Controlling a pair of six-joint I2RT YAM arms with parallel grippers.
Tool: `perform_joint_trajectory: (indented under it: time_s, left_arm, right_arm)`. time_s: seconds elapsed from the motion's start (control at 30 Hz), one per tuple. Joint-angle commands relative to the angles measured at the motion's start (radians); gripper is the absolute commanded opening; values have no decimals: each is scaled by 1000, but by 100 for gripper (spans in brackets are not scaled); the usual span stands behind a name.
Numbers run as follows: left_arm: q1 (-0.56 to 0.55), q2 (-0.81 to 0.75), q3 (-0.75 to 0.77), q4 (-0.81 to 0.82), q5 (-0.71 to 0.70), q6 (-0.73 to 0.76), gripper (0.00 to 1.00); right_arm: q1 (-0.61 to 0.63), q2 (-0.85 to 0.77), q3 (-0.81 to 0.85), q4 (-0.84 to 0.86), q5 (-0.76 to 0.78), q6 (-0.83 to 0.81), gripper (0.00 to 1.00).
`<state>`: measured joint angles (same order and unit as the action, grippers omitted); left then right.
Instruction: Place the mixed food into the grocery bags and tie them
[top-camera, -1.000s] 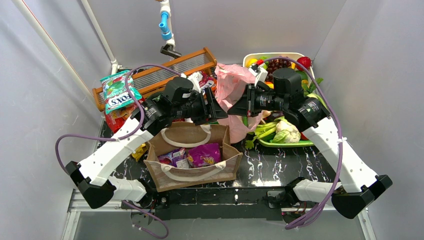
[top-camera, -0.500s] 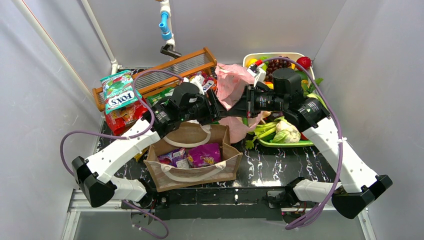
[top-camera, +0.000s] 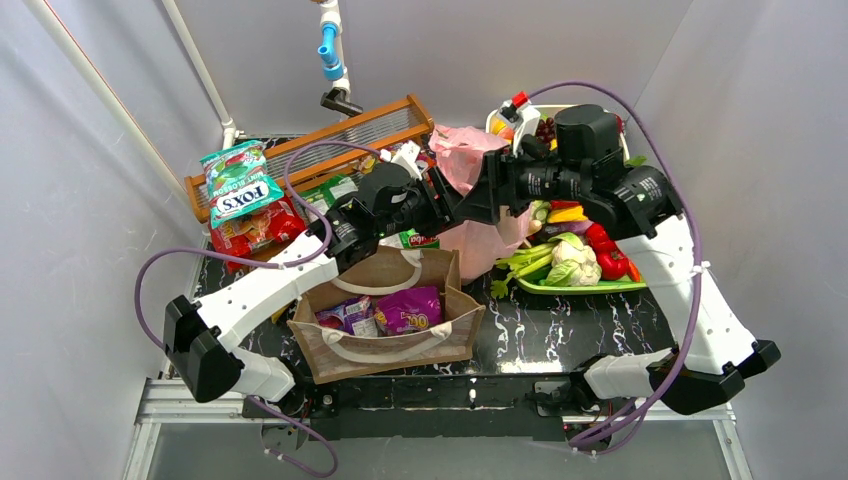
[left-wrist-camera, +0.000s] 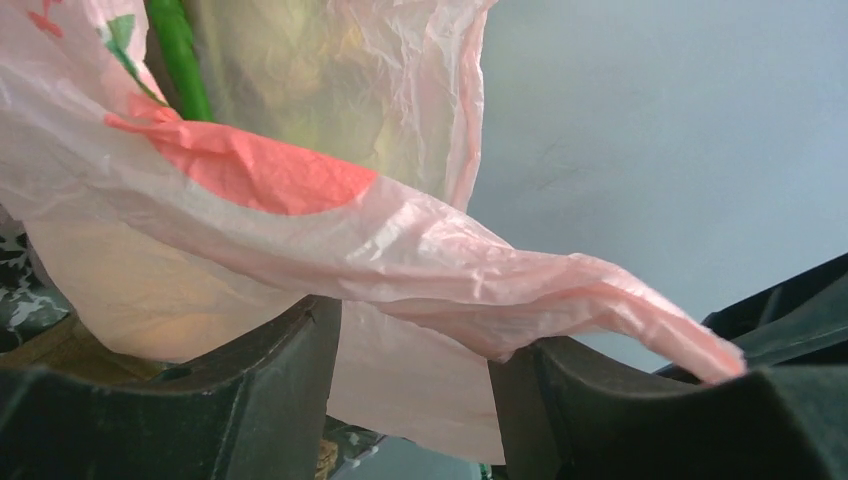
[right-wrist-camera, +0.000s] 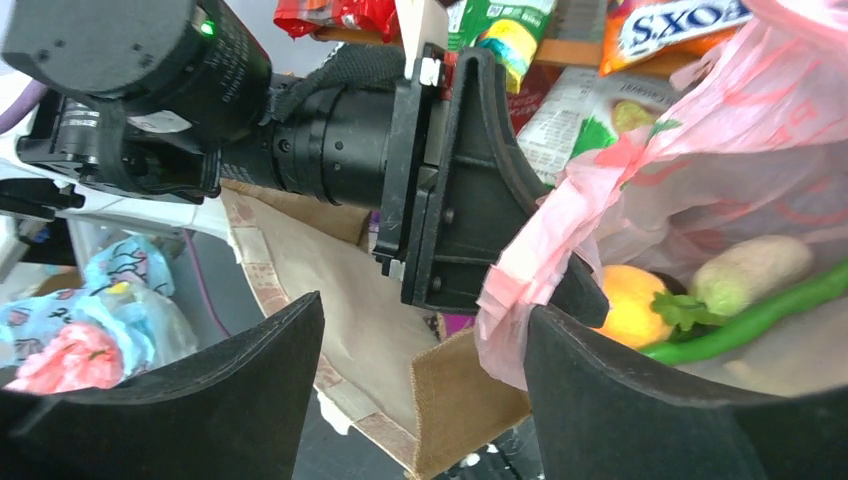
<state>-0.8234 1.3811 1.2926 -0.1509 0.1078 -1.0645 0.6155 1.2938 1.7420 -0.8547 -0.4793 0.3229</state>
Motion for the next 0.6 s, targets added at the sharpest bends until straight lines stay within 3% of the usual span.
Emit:
perform_joint_trajectory:
  time_s: [0.0,0.4,0.57]
  left_arm:
    - [-5,-7,-29,88,-4,-31,53]
    - [-5,35,-18,124,5,-52,53]
    - [-5,38,-14,123,3,-54,53]
  right_arm:
    - [3,13,135,-65,69,-113,80]
    - [0,53,234,-71,225,-197,85]
    - [0,8,136,-47,463,-208,84]
